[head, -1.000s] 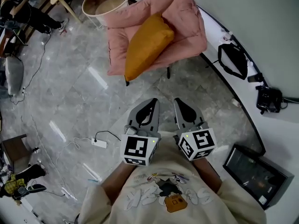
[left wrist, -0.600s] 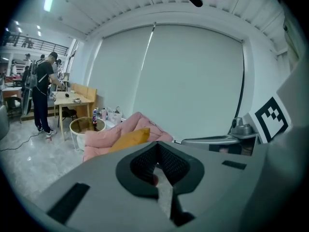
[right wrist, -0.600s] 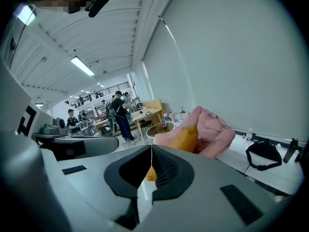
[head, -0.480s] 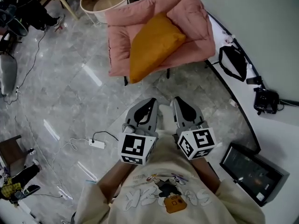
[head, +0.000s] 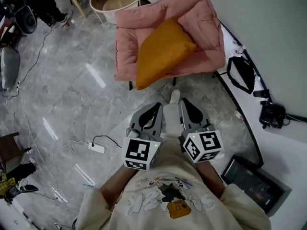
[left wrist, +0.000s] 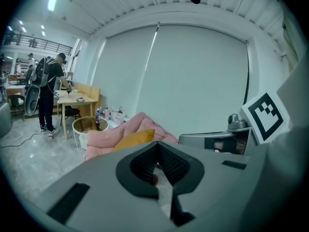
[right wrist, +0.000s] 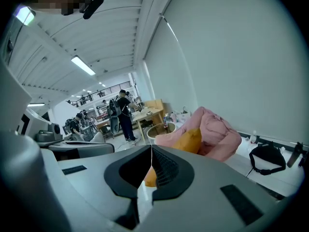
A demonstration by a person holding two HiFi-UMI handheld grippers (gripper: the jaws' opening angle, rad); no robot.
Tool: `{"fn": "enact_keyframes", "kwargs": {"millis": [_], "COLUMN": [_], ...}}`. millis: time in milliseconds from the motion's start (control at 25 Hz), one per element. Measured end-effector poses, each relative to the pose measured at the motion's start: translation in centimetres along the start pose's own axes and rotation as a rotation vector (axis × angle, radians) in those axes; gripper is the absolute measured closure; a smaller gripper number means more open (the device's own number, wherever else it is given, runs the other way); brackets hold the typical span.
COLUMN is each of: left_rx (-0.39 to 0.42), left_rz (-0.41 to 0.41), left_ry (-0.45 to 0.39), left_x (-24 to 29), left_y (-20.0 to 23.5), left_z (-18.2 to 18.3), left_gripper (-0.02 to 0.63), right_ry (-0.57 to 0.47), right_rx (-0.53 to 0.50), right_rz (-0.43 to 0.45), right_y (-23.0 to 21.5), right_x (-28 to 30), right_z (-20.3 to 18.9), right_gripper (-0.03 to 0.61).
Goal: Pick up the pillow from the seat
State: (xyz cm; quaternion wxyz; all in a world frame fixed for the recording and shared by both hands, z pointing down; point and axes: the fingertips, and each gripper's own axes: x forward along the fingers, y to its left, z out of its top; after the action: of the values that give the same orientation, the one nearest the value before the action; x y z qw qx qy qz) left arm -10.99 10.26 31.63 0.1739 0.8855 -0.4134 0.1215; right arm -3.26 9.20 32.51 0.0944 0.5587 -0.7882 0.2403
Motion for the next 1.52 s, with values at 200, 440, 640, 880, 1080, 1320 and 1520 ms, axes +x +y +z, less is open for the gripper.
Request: {"fn": "enact_keyframes", "kwargs": {"millis": [200,440,640,880,1080,1320,1520], "left_rx": [0.004,0.019,0.022,0.035,0.039,0.063,0.051], "left_rz": [0.0,-0.02,-0.021,0.032,0.12,0.145,0.181], "left_ry": [-0.004,0.012,0.012,0.023,0.041,0.072,0.086], "left_x": [2.7,7.8,11.8,15.7,18.4,21.3,23.8], "left_y": [0.6,-0.1,0.5,1.5,2.6,1.8,0.9], "left_z": [1.8,3.3,4.7,6.4,7.4,7.7,7.4], "left_gripper": [0.611,0.61,0.609,0.611,0.61,0.61,0.609], "right_ry": [-0.03,-0.028,-0.007,0.002,0.008,0.033,0.042], "right_rx": [-0.006,0.0,-0.01,-0.033,-0.035,-0.021,-0.016], "right_rz": [-0.014,-0.025,-0.008,0.064,0.116,0.195,0.239], "right_y": [-1.9,-6.0,-9.3,-11.8,-14.4,-16.4,-18.9], "right_x": [0.8,2.4,5.2,8.4,10.3,12.1,12.8], "right_z": [2.3,4.4,6.0,8.8,10.6,11.3,11.5], "right_gripper": [0.557,0.557,0.556,0.556,0.555,0.555,0.555]}}
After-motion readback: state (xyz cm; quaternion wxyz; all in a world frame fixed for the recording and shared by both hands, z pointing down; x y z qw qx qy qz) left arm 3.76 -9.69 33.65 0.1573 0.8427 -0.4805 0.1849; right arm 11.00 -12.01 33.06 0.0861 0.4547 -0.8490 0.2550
